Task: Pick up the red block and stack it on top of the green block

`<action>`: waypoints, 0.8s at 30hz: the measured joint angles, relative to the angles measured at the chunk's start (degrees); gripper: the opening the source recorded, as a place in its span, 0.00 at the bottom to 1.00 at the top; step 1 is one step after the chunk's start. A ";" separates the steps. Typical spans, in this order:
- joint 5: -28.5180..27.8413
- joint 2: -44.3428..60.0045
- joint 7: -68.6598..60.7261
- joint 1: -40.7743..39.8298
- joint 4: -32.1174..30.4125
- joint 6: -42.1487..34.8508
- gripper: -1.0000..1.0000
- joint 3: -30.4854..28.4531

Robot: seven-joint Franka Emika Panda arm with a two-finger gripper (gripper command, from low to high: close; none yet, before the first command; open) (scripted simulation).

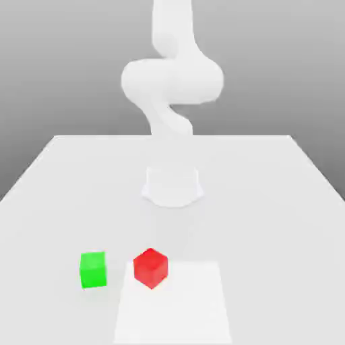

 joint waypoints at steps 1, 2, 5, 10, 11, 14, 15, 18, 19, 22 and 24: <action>0.03 1.94 1.50 -0.72 -1.65 1.40 0.50 0.41; 0.05 3.85 2.99 -1.41 -3.26 2.78 0.50 0.80; 0.09 9.52 7.40 -3.39 -8.00 6.82 0.50 1.86; 0.10 19.06 14.90 -6.43 -15.95 13.59 0.50 3.29; 0.12 21.06 16.45 -7.02 -17.60 15.00 0.50 3.54; 0.22 27.48 21.32 -8.58 -22.72 19.45 0.50 4.00; 0.41 29.82 22.91 -9.12 -24.53 21.07 0.50 4.15; 0.53 38.26 27.40 -10.02 -28.74 27.14 0.50 3.89; 0.17 40.73 28.16 -9.82 -28.97 29.10 0.50 3.44; -1.49 47.30 29.84 -9.20 -28.55 34.61 0.50 2.28; -2.50 51.48 30.60 -8.26 -28.02 38.20 0.50 1.11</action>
